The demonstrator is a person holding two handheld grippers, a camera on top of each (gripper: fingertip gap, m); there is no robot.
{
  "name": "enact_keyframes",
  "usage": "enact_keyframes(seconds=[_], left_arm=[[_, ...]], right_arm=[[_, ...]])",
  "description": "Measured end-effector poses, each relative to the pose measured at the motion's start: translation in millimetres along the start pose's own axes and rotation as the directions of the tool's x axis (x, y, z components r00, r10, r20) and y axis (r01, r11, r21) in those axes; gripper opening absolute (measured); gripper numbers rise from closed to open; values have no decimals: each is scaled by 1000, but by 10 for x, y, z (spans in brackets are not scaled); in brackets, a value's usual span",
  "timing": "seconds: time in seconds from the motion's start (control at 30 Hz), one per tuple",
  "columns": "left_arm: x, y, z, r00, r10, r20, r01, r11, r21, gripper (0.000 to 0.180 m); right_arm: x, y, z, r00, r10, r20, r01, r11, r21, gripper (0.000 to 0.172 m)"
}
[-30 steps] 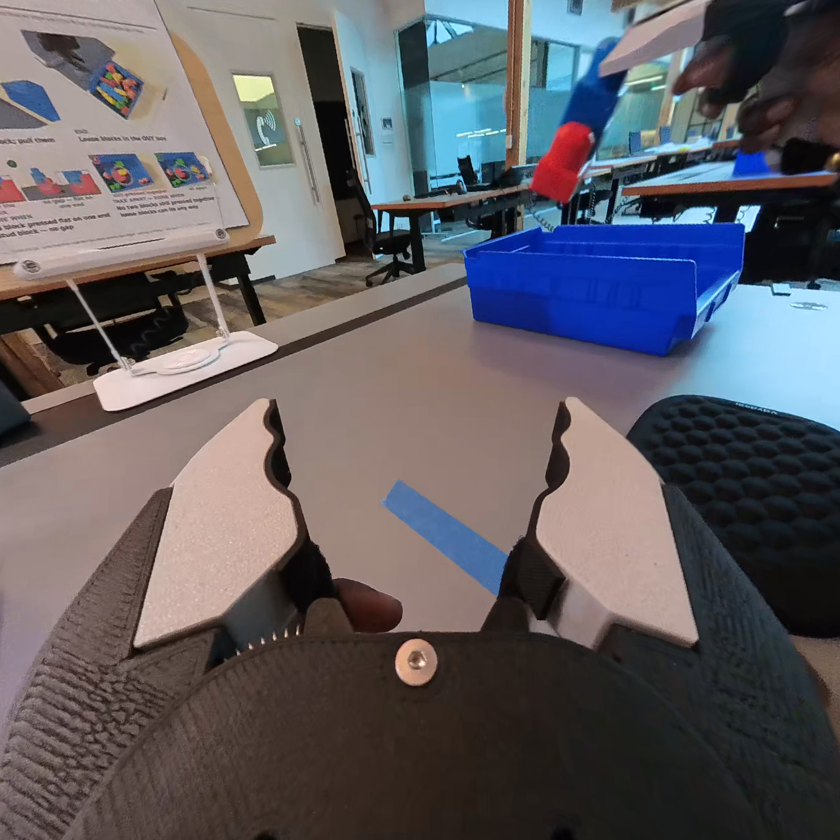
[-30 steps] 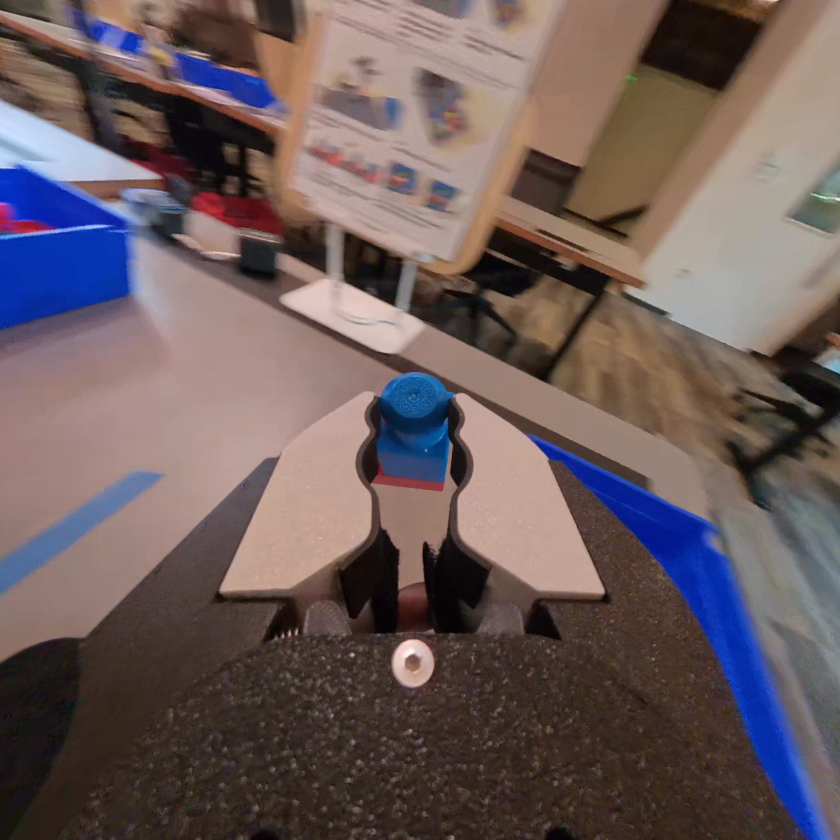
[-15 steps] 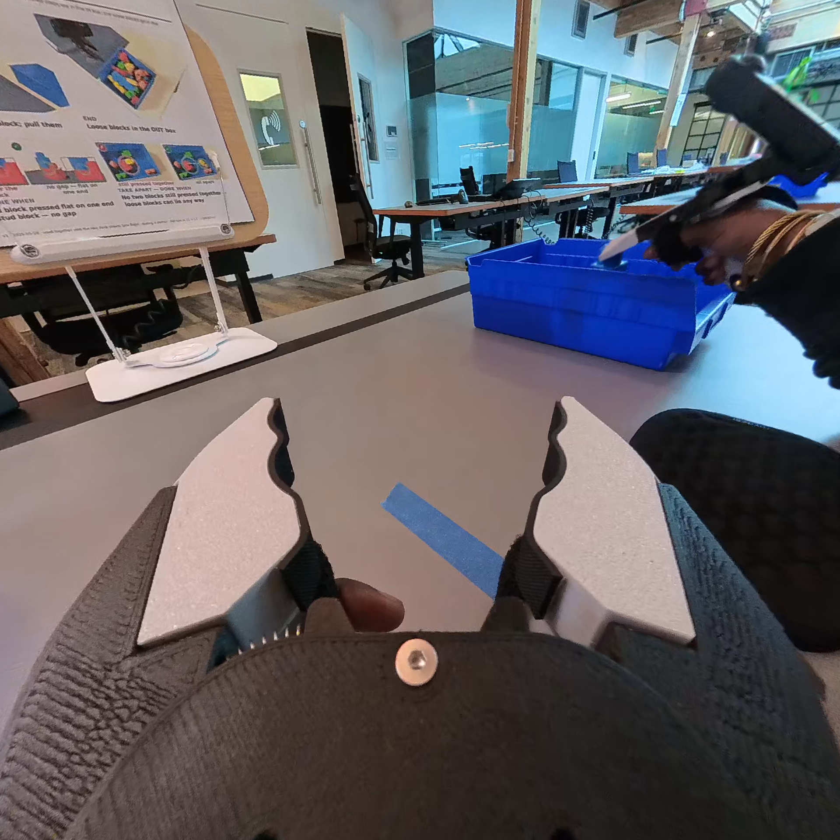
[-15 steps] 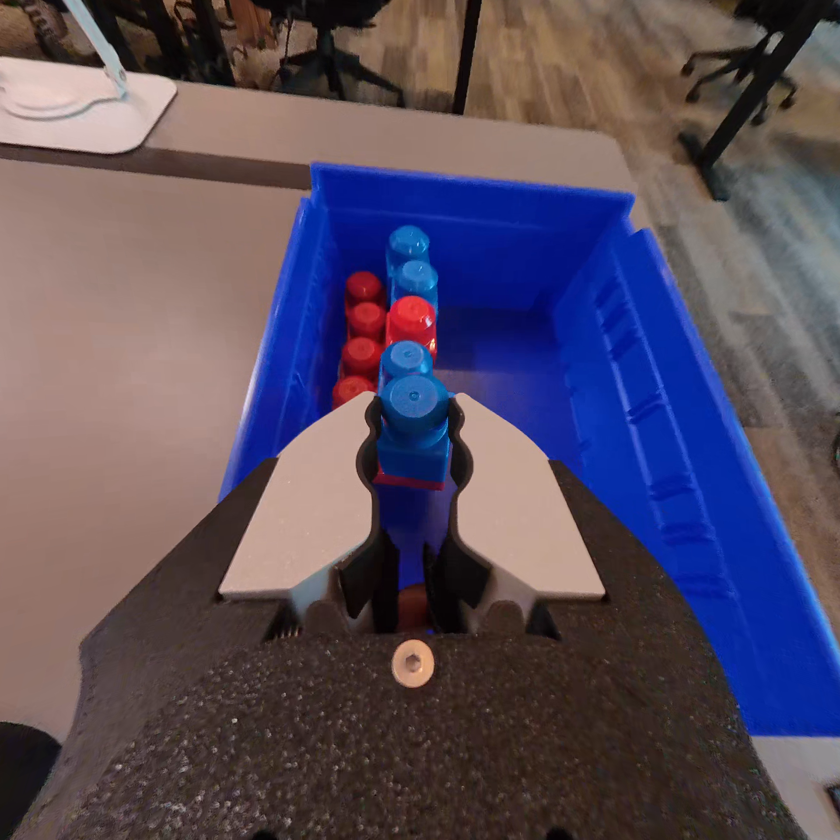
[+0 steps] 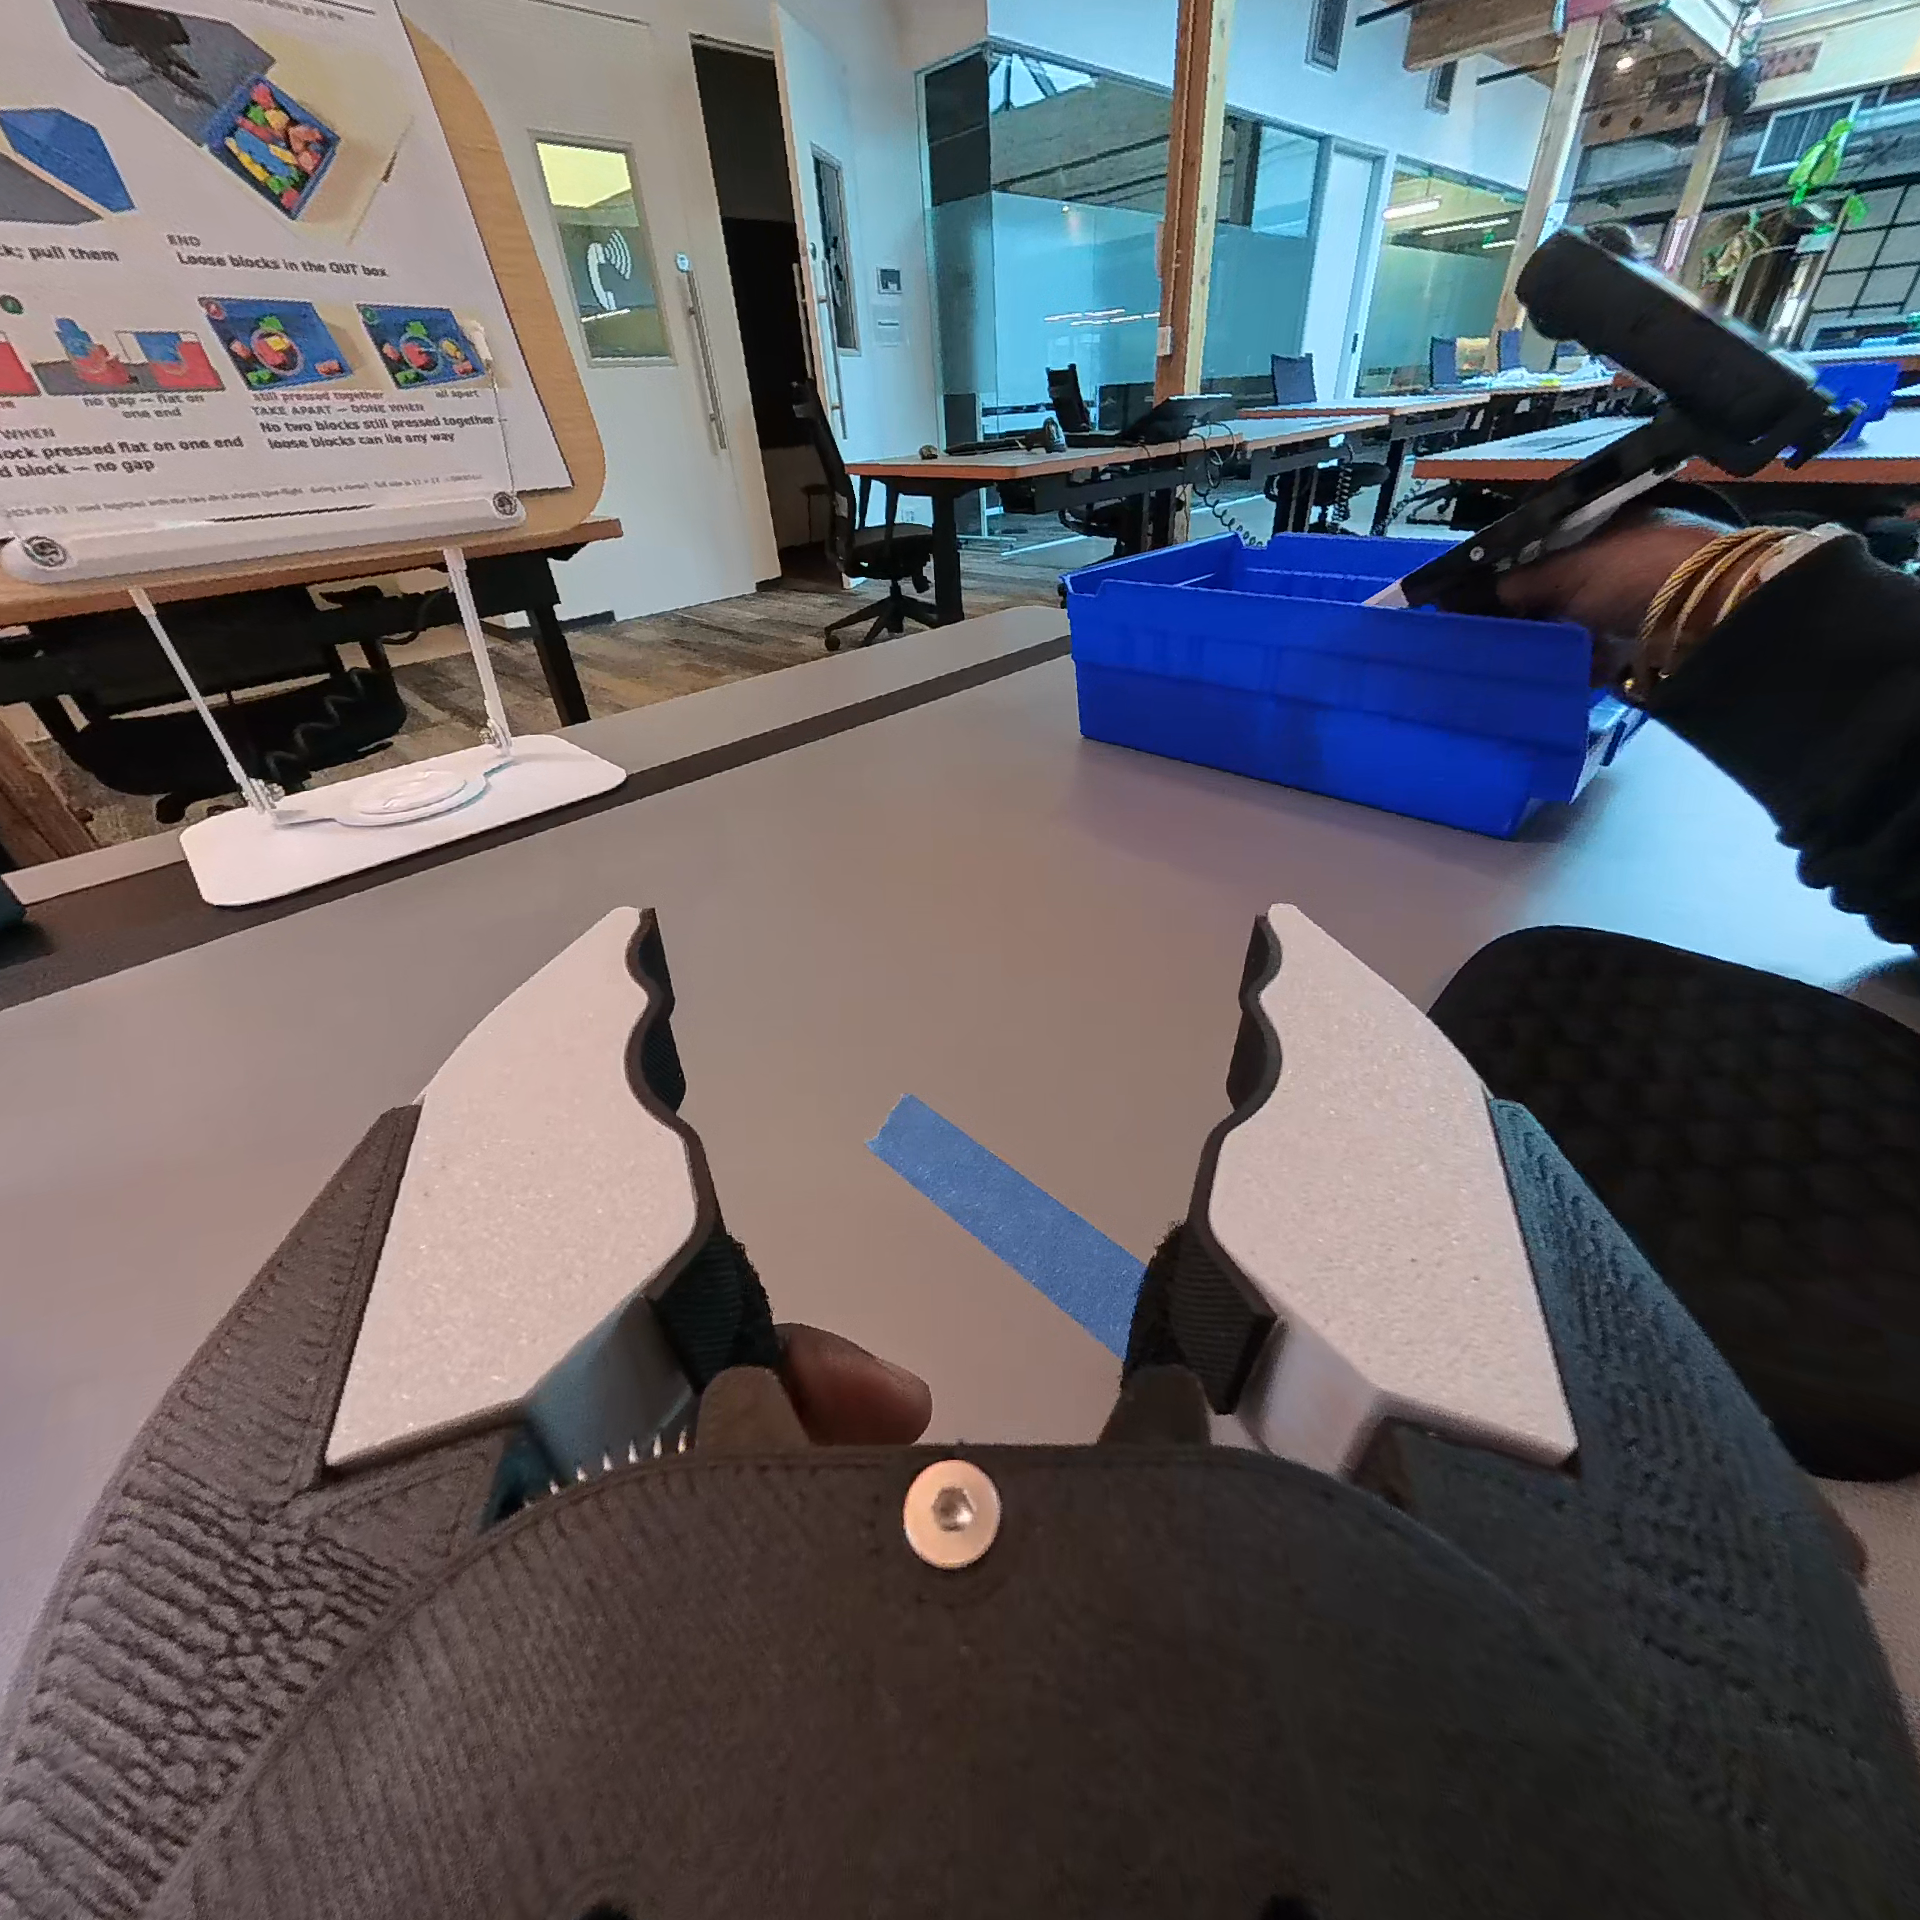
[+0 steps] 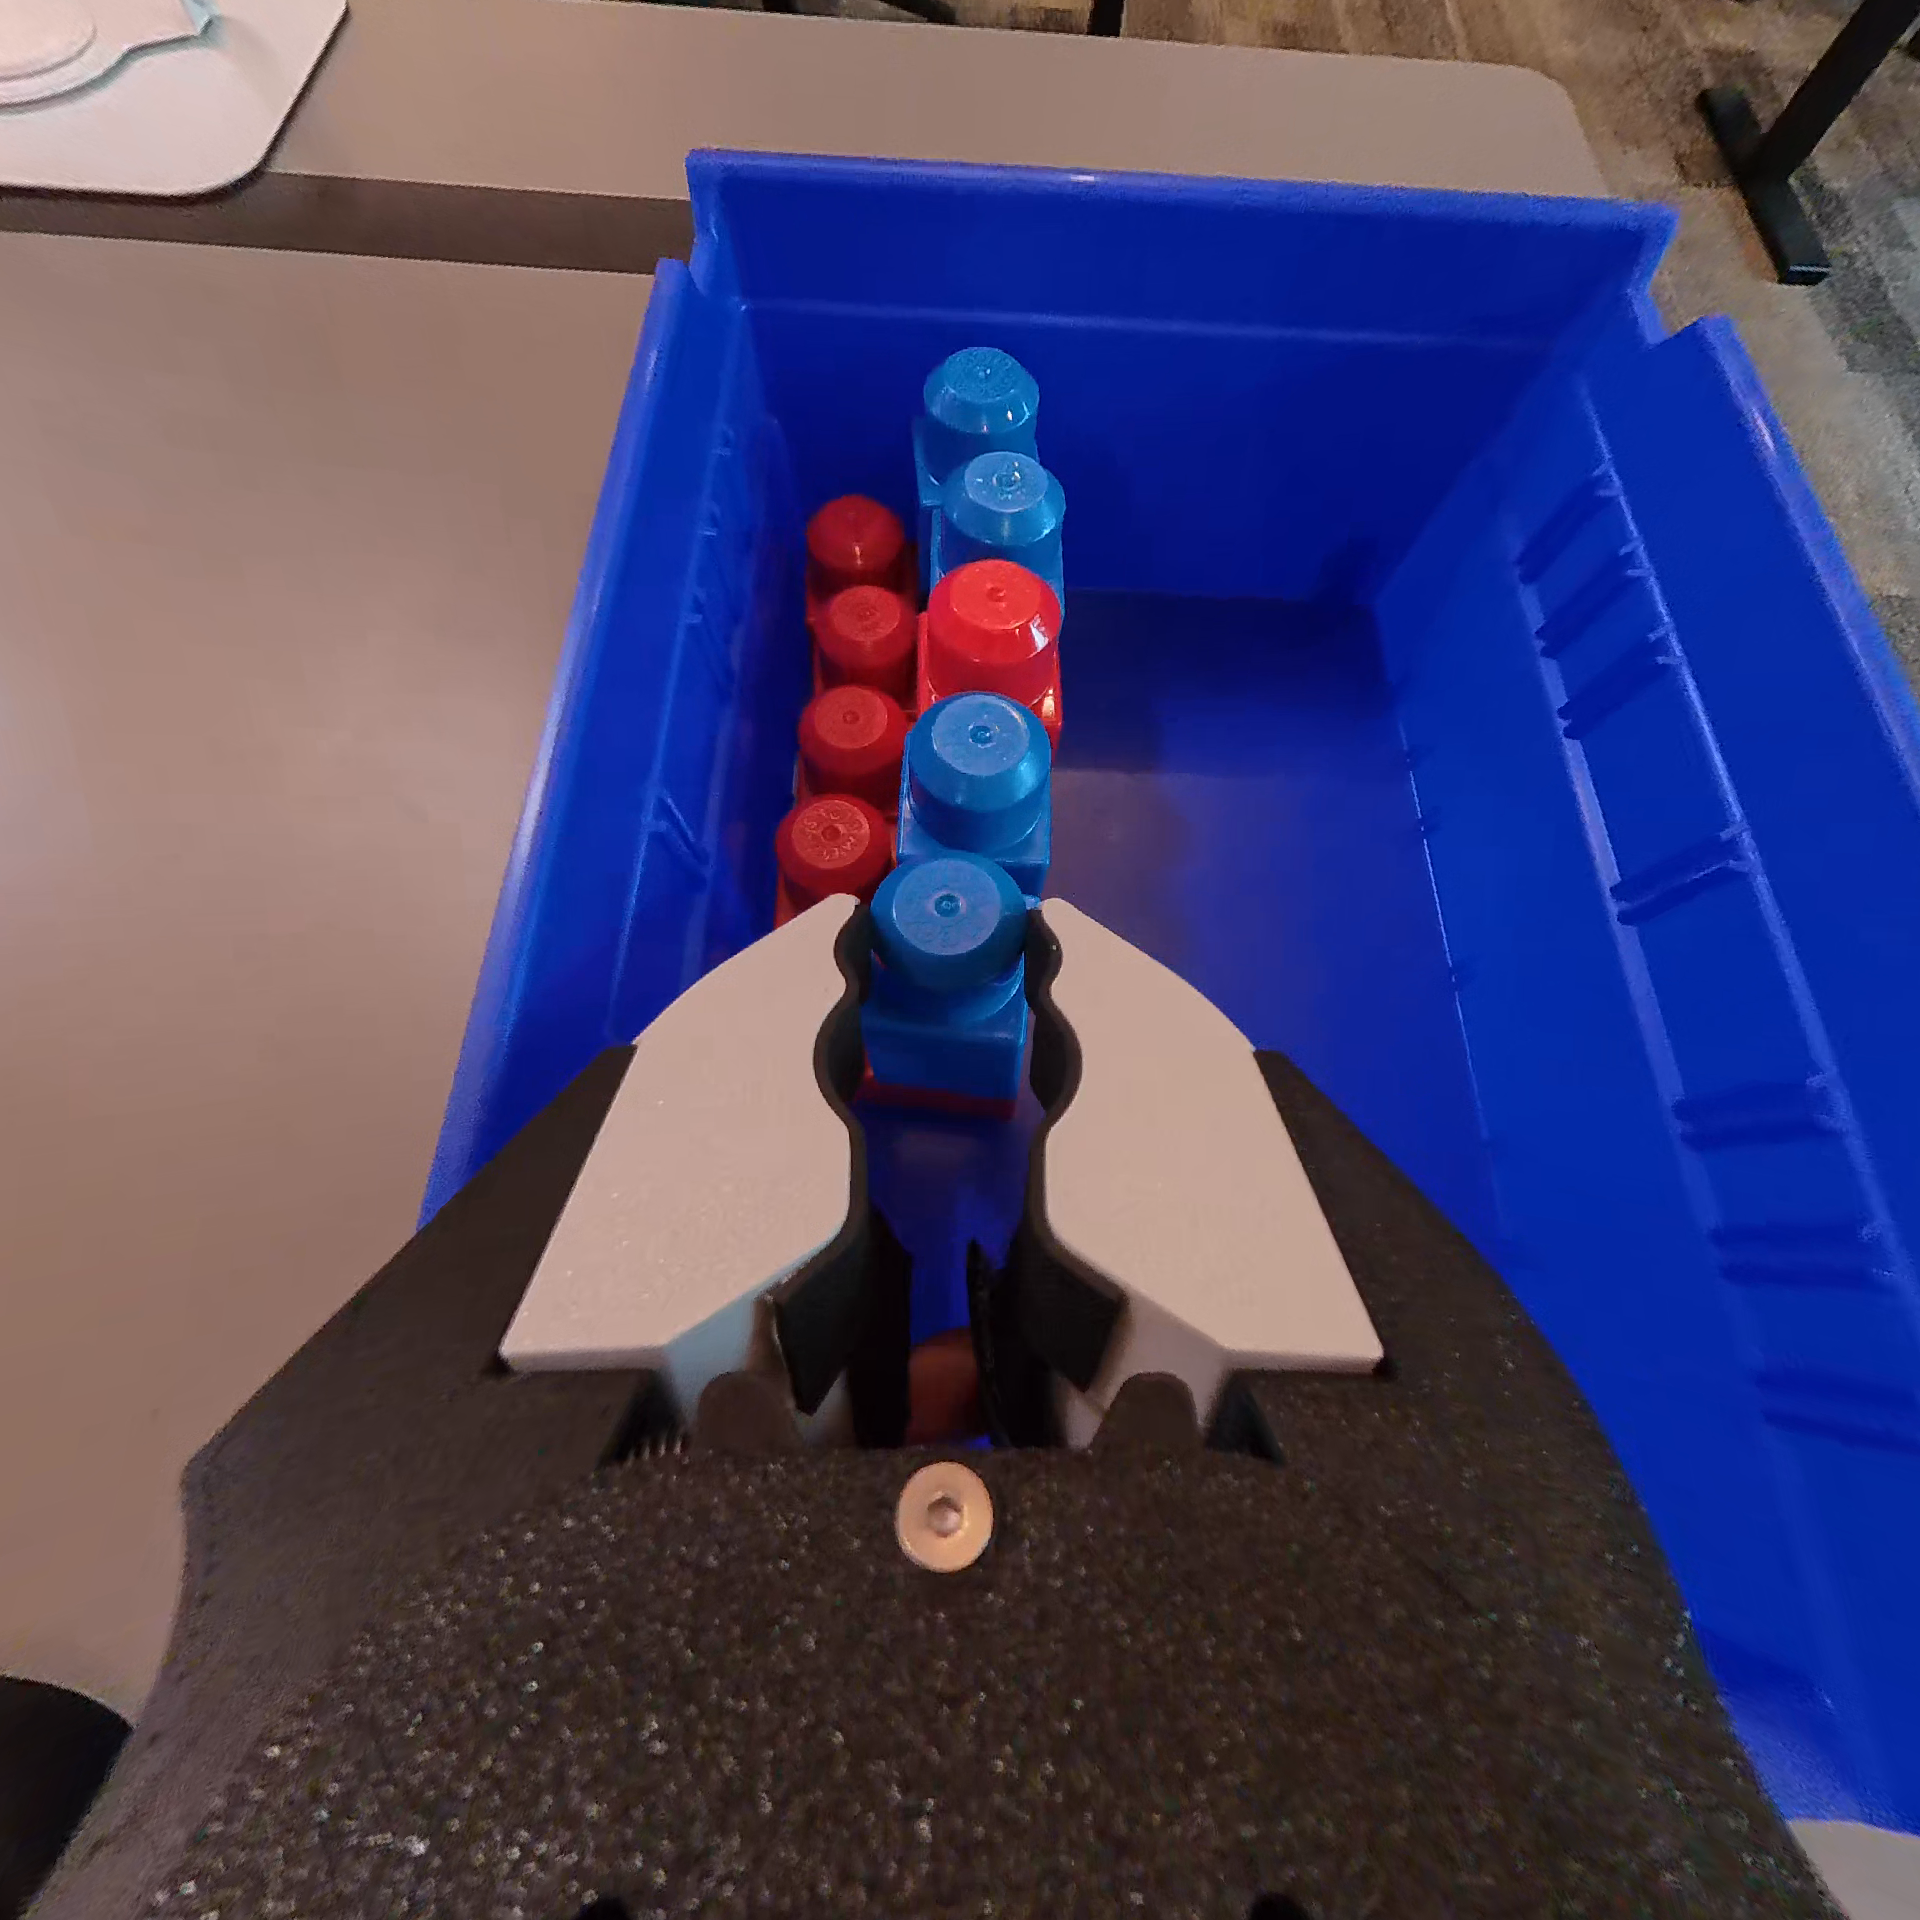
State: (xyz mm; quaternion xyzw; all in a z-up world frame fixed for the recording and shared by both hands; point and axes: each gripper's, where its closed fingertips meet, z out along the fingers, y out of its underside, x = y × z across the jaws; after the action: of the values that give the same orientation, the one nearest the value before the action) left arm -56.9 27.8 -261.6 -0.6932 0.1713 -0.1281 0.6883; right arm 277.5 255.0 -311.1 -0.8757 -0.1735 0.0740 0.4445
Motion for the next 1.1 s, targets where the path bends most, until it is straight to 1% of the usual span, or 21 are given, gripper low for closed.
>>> enact_keyframes(seconds=[0.5,0.67,0.73,0.8,0.9,1.0,1.1], left_arm=[[0,8,5,1000,2,1,-2,1000,-4,104],[0,11,6,1000,4,0,-4,1000,-6,104],[-2,11,5,1000,4,1,-4,1000,-5,104],[-5,9,4,1000,3,2,-3,1000,-4,104],[-4,14,6,1000,3,0,-3,1000,-6,104],[-2,16,8,1000,4,-2,-4,1000,-7,104],[-6,19,8,1000,2,-2,-2,1000,-8,104]], right_arm=[[19,-36,50,1000,22,21,-22,999,43,29],[2,-53,27,999,30,30,-31,998,49,40],[17,-82,-20,999,31,14,-31,998,61,46],[48,-139,-119,999,33,-17,-31,995,90,56],[67,-245,-369,996,32,-81,-19,987,160,68],[-32,-336,-671,994,26,-108,2,967,254,74],[-261,-386,-972,997,21,-77,7,939,345,75]])
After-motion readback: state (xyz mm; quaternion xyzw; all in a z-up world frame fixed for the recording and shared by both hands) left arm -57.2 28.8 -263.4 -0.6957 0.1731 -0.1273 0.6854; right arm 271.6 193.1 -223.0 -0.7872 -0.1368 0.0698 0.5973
